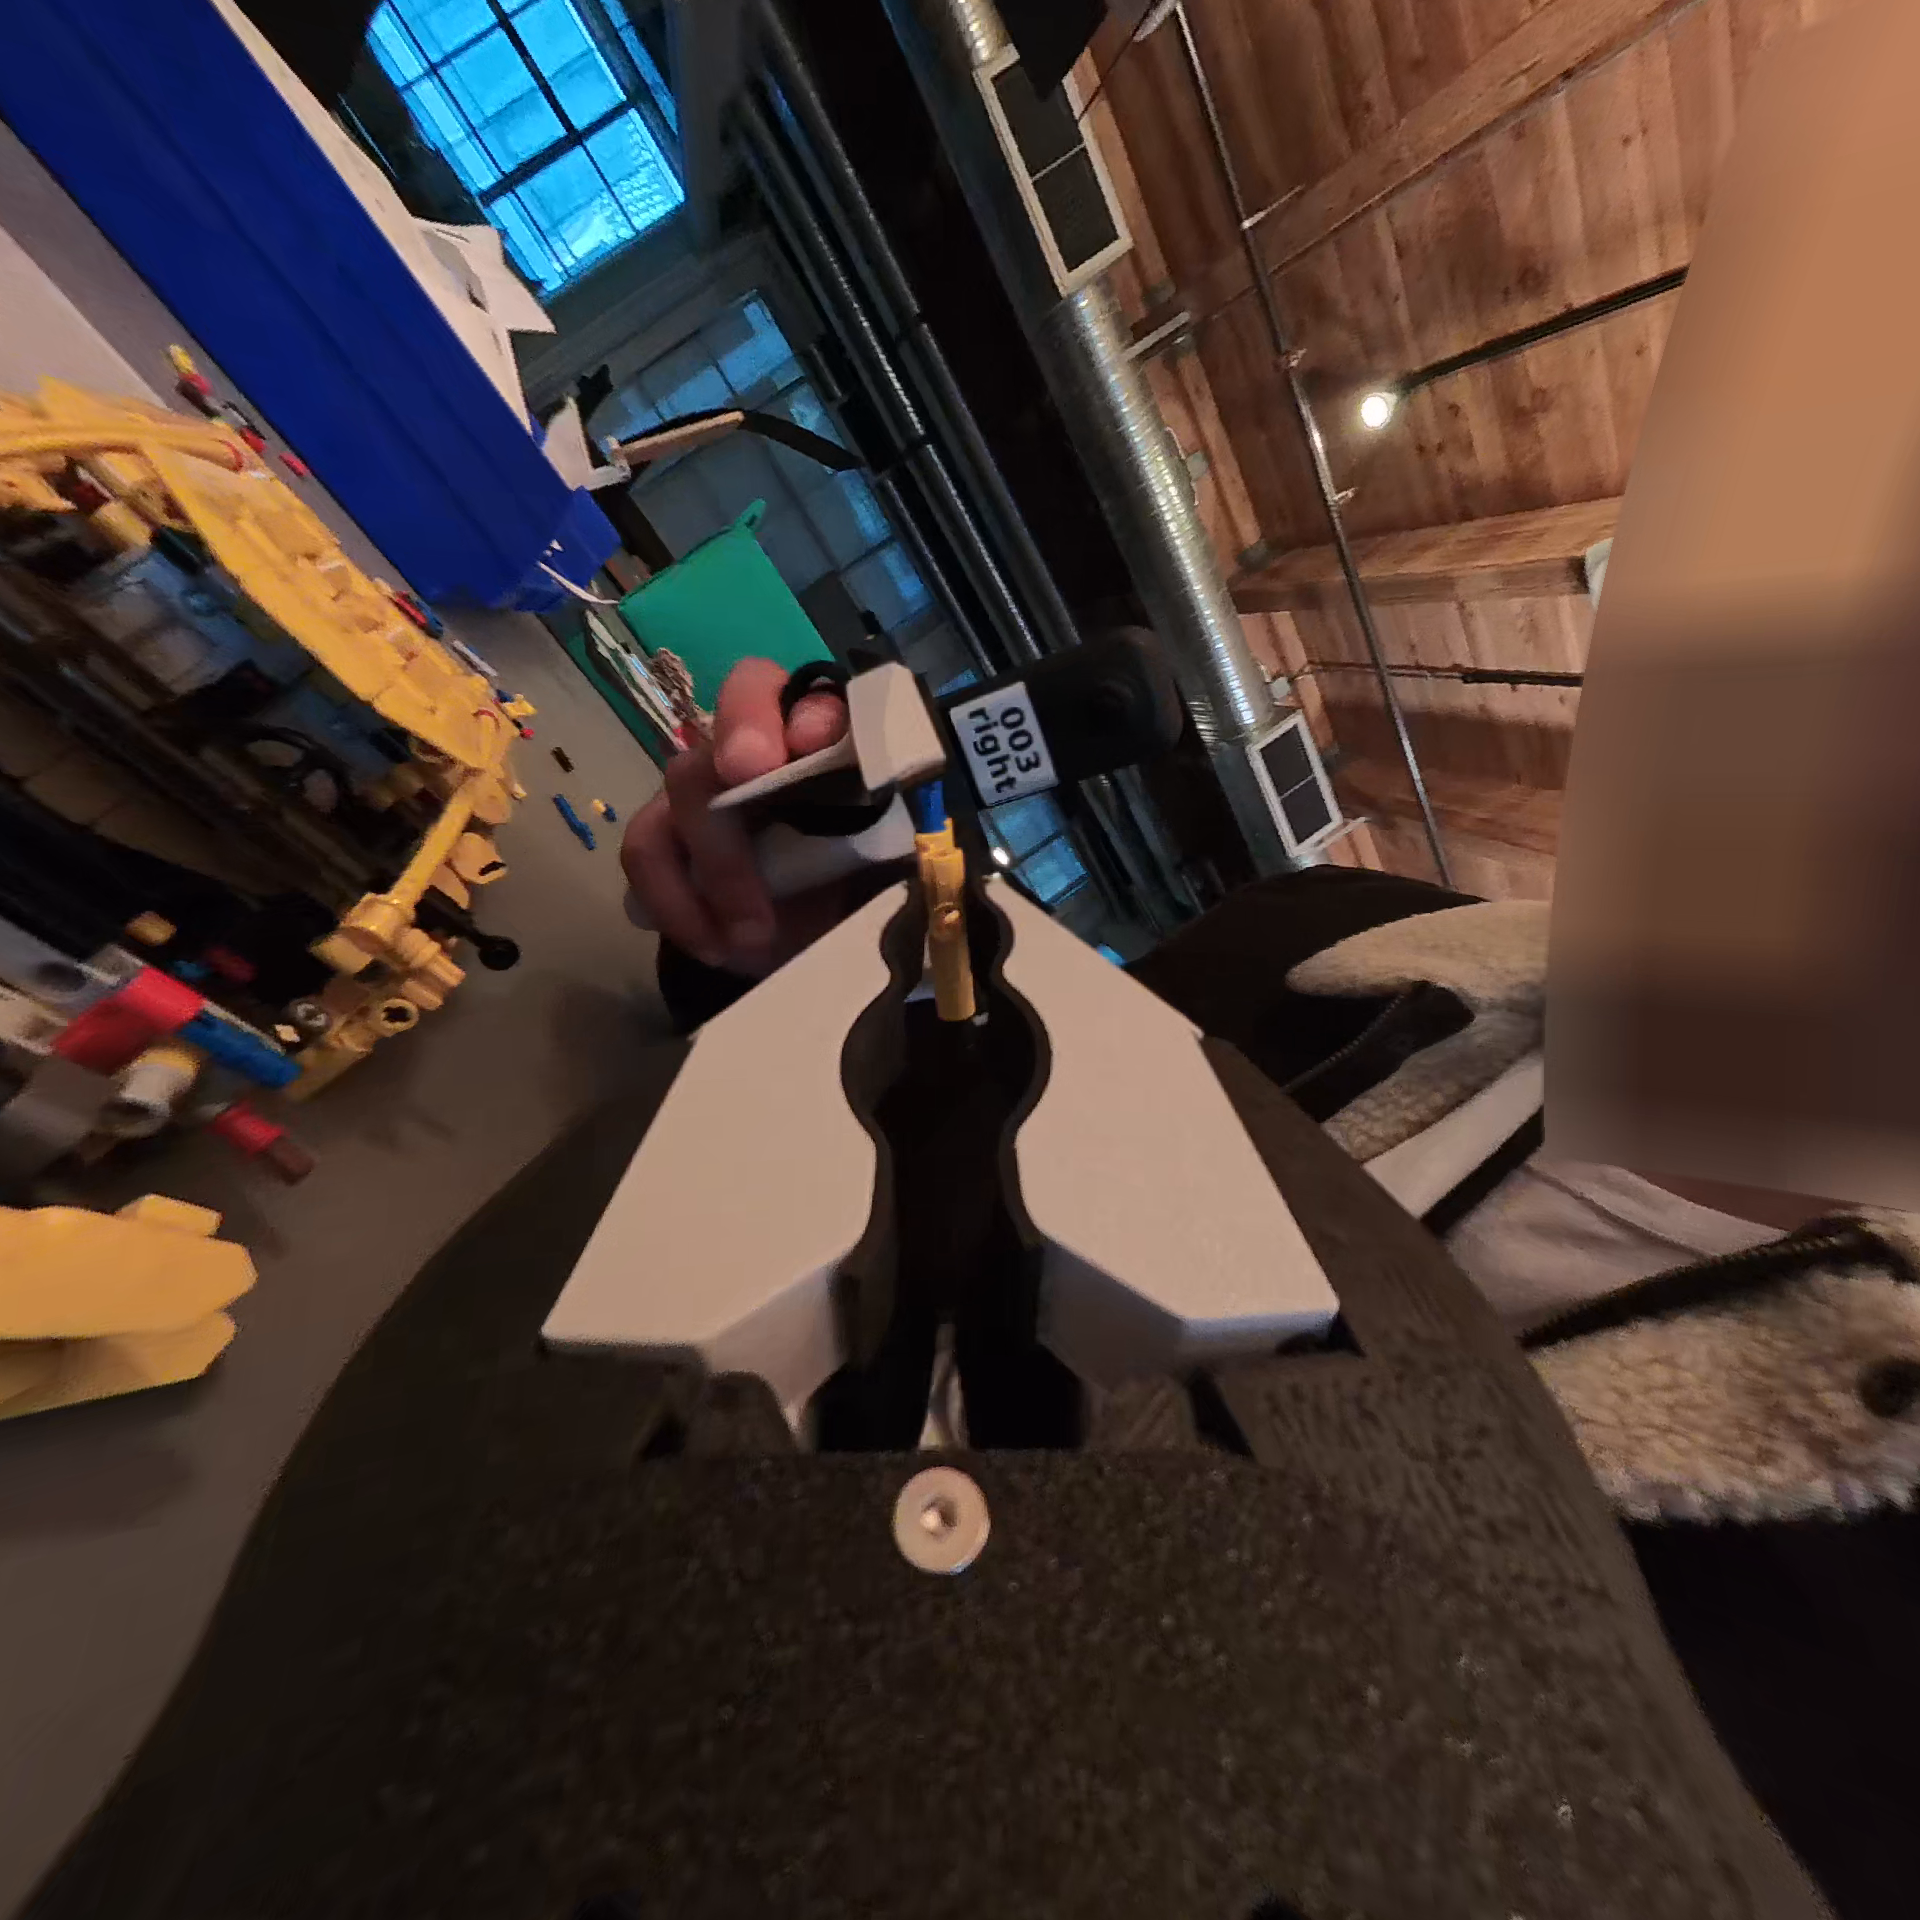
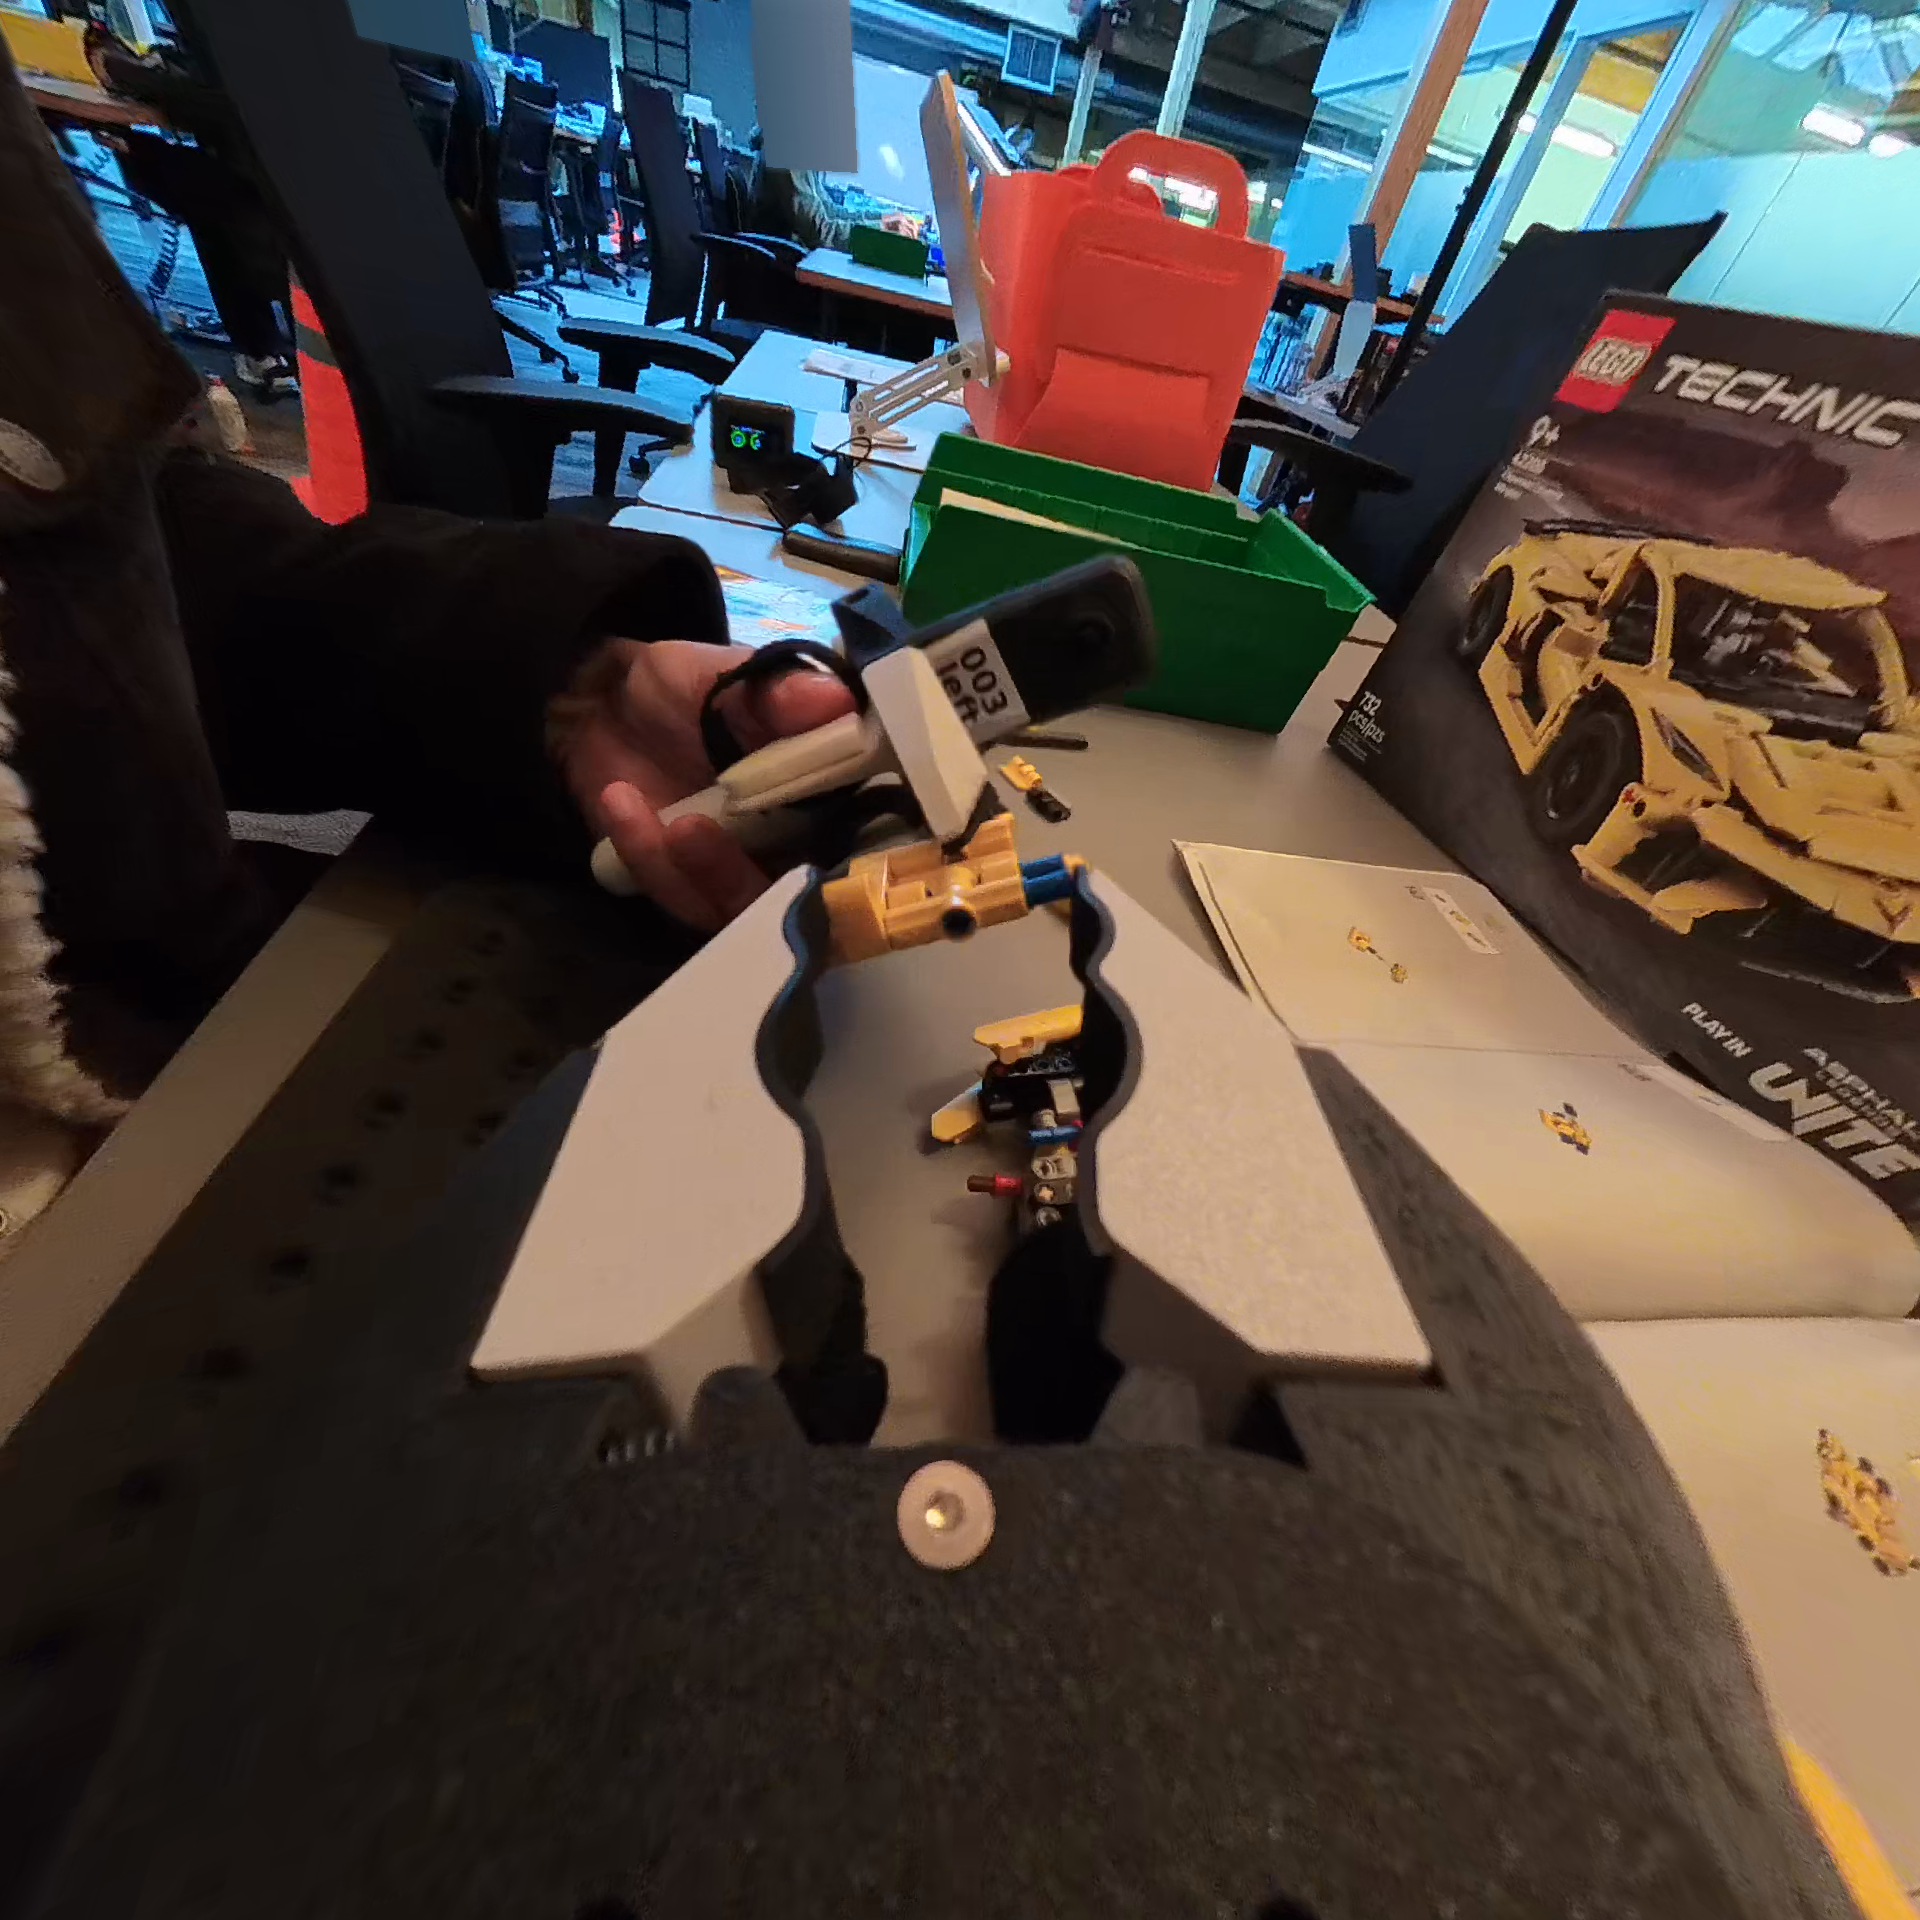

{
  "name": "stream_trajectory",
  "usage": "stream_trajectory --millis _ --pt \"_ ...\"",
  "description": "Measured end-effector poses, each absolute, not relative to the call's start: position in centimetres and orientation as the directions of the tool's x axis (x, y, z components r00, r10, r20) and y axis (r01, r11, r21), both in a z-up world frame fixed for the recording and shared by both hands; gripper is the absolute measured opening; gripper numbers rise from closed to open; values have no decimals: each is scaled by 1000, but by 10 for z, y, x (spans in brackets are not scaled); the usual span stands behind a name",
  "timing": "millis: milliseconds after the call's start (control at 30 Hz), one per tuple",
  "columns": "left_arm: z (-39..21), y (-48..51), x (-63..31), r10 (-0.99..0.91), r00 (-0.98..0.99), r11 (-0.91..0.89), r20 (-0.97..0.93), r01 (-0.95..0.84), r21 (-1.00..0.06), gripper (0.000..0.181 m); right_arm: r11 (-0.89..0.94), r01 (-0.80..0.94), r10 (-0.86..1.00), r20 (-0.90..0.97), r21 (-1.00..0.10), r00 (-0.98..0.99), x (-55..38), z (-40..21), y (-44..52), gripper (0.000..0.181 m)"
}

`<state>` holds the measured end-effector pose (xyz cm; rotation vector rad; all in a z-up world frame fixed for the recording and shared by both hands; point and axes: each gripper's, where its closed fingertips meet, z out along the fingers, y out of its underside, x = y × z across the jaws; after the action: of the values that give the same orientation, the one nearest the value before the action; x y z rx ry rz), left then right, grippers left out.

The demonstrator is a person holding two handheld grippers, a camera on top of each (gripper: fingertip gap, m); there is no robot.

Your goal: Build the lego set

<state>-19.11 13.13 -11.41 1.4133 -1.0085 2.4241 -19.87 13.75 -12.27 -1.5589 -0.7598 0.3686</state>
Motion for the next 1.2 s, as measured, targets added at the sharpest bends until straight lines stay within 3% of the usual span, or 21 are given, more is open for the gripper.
stream_trajectory --millis 433,700,833,967,1033,1200 --pt "-111 128 -195 -17 -547 -770 837 -527 -360 7 -1 235 679 172 -972 714 -203 -118 134 44" --pt "-112 131 -194 -8 -538 -779 843 -526 -343 7 -36 179 679 107 -983 727 -202 -118 137 45" --pt "-112 139 -193 31 -525 -798 850 -525 -295 7 -35 266 658 178 -963 731 -198 -124 134 53" --pt "-112 124 -195 31 -529 -752 848 -571 -329 7 -1 363 633 280 -932 721 -202 -131 133 54" --pt "-112 123 -196 37 -528 -746 848 -579 -328 7 26 364 631 297 -931 717 -205 -126 131 45" --pt "-113 121 -195 42 -525 -741 850 -587 -325 7 -1 348 660 261 -937 704 -205 -126 129 44"
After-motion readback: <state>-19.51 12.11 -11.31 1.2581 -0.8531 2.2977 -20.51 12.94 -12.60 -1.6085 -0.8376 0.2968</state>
